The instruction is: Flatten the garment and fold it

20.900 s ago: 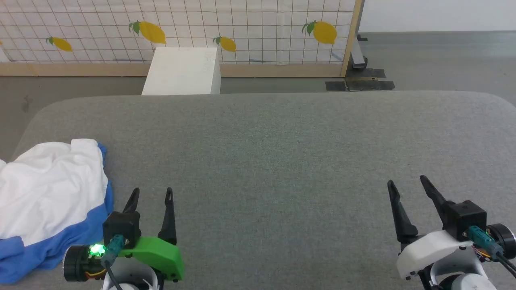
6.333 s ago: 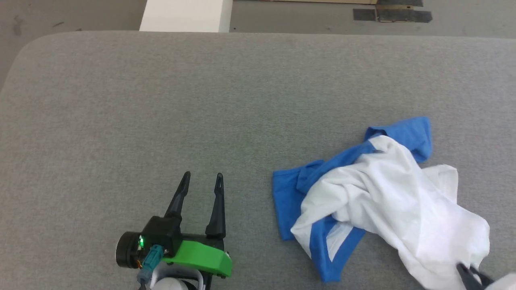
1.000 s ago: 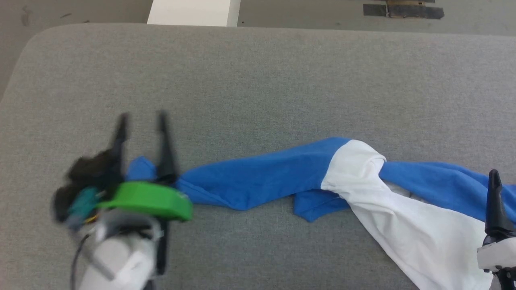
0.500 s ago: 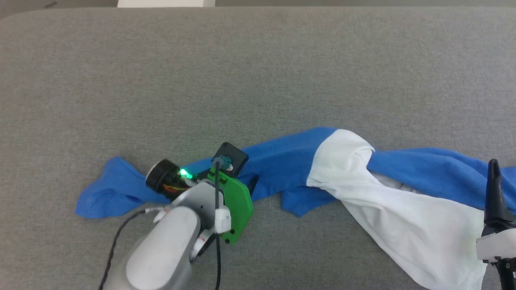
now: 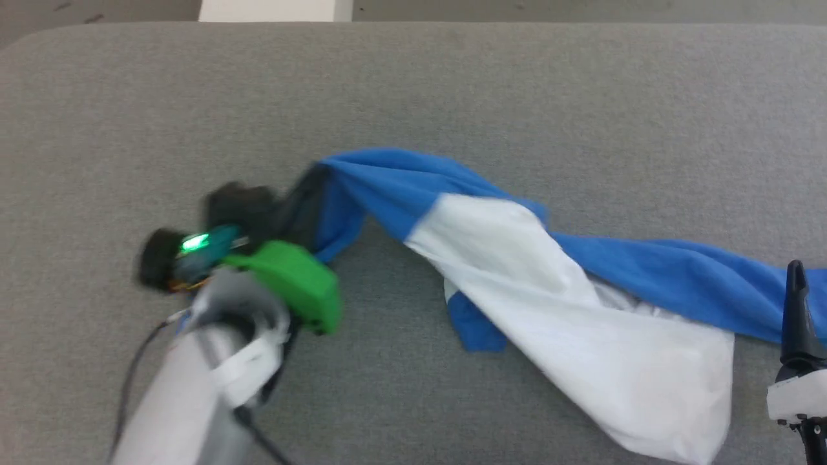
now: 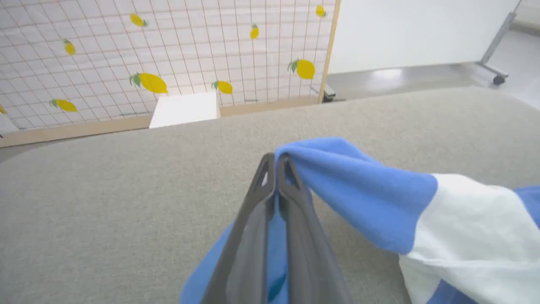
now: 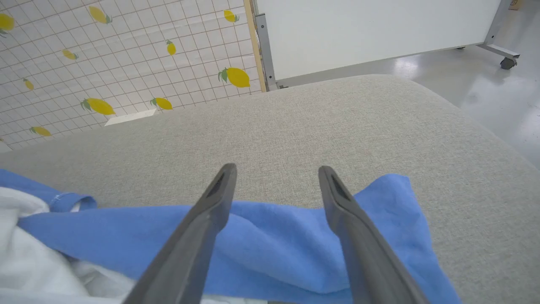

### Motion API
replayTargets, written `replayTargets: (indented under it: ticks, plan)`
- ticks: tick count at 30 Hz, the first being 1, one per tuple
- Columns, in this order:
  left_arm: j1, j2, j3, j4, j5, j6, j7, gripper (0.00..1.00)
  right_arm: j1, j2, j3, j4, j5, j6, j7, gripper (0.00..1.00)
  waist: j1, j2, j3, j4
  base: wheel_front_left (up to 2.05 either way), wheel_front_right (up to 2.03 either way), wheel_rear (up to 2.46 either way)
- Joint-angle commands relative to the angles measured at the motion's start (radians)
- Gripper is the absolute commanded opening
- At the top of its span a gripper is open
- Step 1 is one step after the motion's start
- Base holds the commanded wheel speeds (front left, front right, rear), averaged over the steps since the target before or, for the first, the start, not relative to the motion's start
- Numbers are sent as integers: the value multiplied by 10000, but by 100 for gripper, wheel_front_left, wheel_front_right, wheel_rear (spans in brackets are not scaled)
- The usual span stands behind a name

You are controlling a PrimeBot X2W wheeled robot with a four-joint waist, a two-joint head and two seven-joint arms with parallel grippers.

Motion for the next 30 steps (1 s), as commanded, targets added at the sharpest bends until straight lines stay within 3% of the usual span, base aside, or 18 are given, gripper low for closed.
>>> replayTargets:
  ticks: [1, 6, 11, 13, 15, 20, 24, 27, 30]
  plan:
    - [510, 303, 404, -468, -87, 328, -5, 0, 53, 7, 27, -9, 11, -13, 37, 100, 0, -1, -255, 301, 0, 0, 0]
    - [2808, 630, 1996, -1912, -633, 1590, 25, 0, 148, 7, 86, -84, 8, -13, 137, 100, 0, -1, -352, 600, 0, 0, 0]
    - [4950, 591, 2676, -995, -1086, 2147, 88, 0, 213, 7, 128, -162, -54, -13, 237, 100, 0, -1, -397, 757, 0, 0, 0]
    - [5368, 384, 2651, -585, -1295, 2183, 71, 44, 265, 7, 136, -183, -100, -13, 308, 100, 0, -1, -439, 818, 0, 0, 0]
    - [5435, 51, 2684, -388, -1495, 2174, -358, 100, 327, 7, 144, -198, -131, -13, 387, 100, 0, -1, -480, 892, 0, 0, 0]
    - [4823, -888, 2953, -576, -2047, 1773, -2365, 100, 393, 7, 284, -263, -247, -13, 627, 100, 0, -1, -639, 1067, 0, 0, 0]
    - [4209, -951, 2584, -856, -1524, 1033, -4132, 100, 193, 7, 650, -484, -698, -13, 1143, 100, 0, -1, -705, 1127, 0, 0, 0]
    - [4020, -995, 2306, -866, -990, 872, -4561, 100, -80, -25, 1194, -577, -1066, -13, 2073, 100, 0, -1, -665, 1101, 0, 0, 0]
    - [3951, -1130, 2001, -683, -434, 949, -4702, 100, -570, -491, 1674, -487, -1123, -13, 3290, 100, 0, -1, -543, 1067, 0, 0, 0]
